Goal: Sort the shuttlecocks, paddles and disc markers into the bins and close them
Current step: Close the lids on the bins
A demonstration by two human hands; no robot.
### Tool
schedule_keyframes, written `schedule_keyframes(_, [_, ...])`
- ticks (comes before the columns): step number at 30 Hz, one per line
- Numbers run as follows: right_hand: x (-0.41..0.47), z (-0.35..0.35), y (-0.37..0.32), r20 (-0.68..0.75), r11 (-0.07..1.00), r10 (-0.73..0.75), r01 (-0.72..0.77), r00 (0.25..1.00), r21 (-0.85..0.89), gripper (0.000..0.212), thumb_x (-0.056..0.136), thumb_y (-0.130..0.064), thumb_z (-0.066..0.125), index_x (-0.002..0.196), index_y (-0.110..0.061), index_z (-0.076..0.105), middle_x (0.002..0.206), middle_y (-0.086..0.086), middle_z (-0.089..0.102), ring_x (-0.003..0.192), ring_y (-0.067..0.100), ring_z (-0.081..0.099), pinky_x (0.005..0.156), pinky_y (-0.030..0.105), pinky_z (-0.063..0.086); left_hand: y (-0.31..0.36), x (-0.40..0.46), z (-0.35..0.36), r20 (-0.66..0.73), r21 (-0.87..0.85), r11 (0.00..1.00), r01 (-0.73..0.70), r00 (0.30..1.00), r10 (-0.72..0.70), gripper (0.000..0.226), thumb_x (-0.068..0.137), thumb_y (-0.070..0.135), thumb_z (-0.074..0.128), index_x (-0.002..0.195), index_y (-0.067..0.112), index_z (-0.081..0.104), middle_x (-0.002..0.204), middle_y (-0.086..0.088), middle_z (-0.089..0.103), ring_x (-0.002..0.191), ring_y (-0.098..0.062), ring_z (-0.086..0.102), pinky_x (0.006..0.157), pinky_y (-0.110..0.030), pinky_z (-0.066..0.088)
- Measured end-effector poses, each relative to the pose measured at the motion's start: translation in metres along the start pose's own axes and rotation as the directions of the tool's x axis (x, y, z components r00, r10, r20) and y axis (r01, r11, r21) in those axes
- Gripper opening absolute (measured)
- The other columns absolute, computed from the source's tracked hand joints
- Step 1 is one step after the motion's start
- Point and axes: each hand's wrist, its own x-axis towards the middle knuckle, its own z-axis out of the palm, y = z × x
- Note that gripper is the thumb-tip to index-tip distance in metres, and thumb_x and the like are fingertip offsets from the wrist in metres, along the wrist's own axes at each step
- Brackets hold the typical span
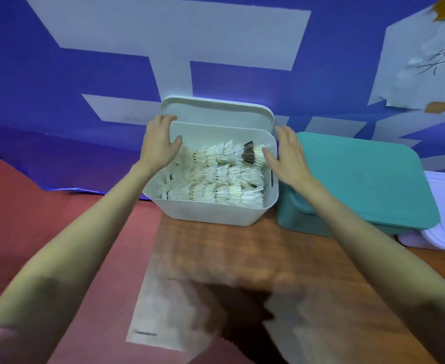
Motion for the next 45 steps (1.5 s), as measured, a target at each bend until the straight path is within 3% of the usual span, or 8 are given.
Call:
schedule_keyframes(12, [0.085, 0.016, -0.025, -0.017, 0.990, 0.018, -0.020, 1.000, -0.138, 0.053, 0.097, -0.031, 0.046, 0.141, -0.005, 0.032, 0.143, 0.016, 0.036, 0.134, 0.031, 0.031, 0.110, 0.044, 0.026, -0.037, 0.090, -0.005, 0.157, 0.050, 0.993, -0.109, 0.983, 0.100, 0.050, 0.093, 0.018, 0.053, 0.139, 0.002, 0.040, 0.136, -0.018, 0.046, 0.125, -0.036, 0.041, 0.103, -0.041, 0.035])
schedule_keyframes(18, [0.097, 0.020, -0.023, -0.059, 0.988, 0.026, -0.034, 0.998, -0.151, 0.045, 0.098, -0.037, 0.044, 0.135, -0.011, 0.043, 0.120, 0.015, 0.044, 0.114, 0.031, 0.040, 0.099, 0.042, 0.035, -0.046, 0.096, 0.004, 0.107, 0.069, 0.981, -0.179, 0.979, 0.171, 0.039, 0.098, 0.027, 0.050, 0.129, 0.004, 0.051, 0.119, -0.018, 0.050, 0.110, -0.034, 0.045, 0.092, -0.042, 0.040])
schedule_keyframes(22, [0.103, 0.021, -0.018, 0.099, 0.988, -0.051, 0.065, 0.994, -0.144, 0.038, 0.101, -0.039, 0.036, 0.122, -0.015, 0.056, 0.106, 0.012, 0.052, 0.103, 0.029, 0.045, 0.091, 0.041, 0.035, -0.055, 0.097, 0.005, 0.224, 0.069, 0.968, -0.240, 0.950, 0.219, 0.035, 0.102, 0.032, 0.041, 0.123, 0.011, 0.059, 0.108, -0.016, 0.052, 0.101, -0.033, 0.046, 0.085, -0.040, 0.037])
schedule_keyframes(26, [0.107, 0.023, -0.020, 0.129, 0.991, -0.096, 0.107, 0.987, -0.079, 0.034, 0.101, -0.034, 0.037, 0.106, -0.008, 0.058, 0.093, 0.010, 0.062, 0.087, 0.031, 0.055, 0.077, 0.038, 0.039, -0.054, 0.099, 0.004, 0.300, -0.059, 0.958, -0.279, 0.911, 0.284, 0.031, 0.103, 0.023, 0.038, 0.114, 0.003, 0.060, 0.108, -0.016, 0.063, 0.098, -0.033, 0.057, 0.082, -0.039, 0.041])
schedule_keyframes(29, [0.110, 0.017, -0.025, 0.093, 0.988, -0.101, 0.111, 0.990, -0.104, 0.035, 0.101, -0.035, 0.037, 0.104, -0.008, 0.059, 0.095, 0.009, 0.064, 0.089, 0.030, 0.058, 0.077, 0.039, 0.044, -0.047, 0.104, -0.003, 0.264, -0.096, 0.952, -0.291, 0.915, 0.306, 0.028, 0.102, 0.018, 0.041, 0.109, 0.002, 0.062, 0.106, -0.014, 0.066, 0.096, -0.032, 0.059, 0.079, -0.036, 0.041])
schedule_keyframes(38, [0.086, -0.041, -0.061, -0.234, 0.977, -0.204, 0.183, 0.950, -0.110, 0.029, 0.101, -0.029, 0.041, 0.110, -0.011, 0.062, 0.105, 0.005, 0.065, 0.096, 0.027, 0.054, 0.084, 0.037, 0.038, -0.017, 0.096, -0.047, -0.126, -0.089, 0.918, -0.387, 0.918, 0.375, 0.029, 0.101, 0.021, 0.039, 0.105, 0.006, 0.064, 0.094, -0.011, 0.063, 0.086, -0.028, 0.053, 0.075, -0.030, 0.034])
schedule_keyframes(41, [0.059, -0.048, -0.064, -0.280, 0.963, -0.262, 0.231, 0.924, -0.139, 0.030, 0.100, -0.031, 0.042, 0.108, -0.011, 0.062, 0.101, 0.005, 0.067, 0.092, 0.028, 0.057, 0.082, 0.038, 0.041, -0.011, 0.069, -0.062, -0.156, -0.057, 0.891, -0.451, 0.885, 0.439, 0.032, 0.102, 0.025, 0.036, 0.105, 0.006, 0.062, 0.092, -0.010, 0.062, 0.083, -0.026, 0.050, 0.075, -0.034, 0.036])
schedule_keyframes(45, [0.011, -0.044, -0.059, -0.223, 0.931, -0.344, 0.301, 0.912, -0.207, 0.039, 0.096, -0.043, 0.041, 0.110, -0.014, 0.064, 0.094, 0.004, 0.071, 0.086, 0.029, 0.066, 0.070, 0.037, 0.050, -0.020, 0.022, -0.067, -0.052, 0.073, 0.863, -0.500, 0.862, 0.504, 0.027, 0.103, 0.023, 0.037, 0.106, 0.007, 0.058, 0.099, -0.008, 0.061, 0.087, -0.028, 0.051, 0.074, -0.036, 0.037])
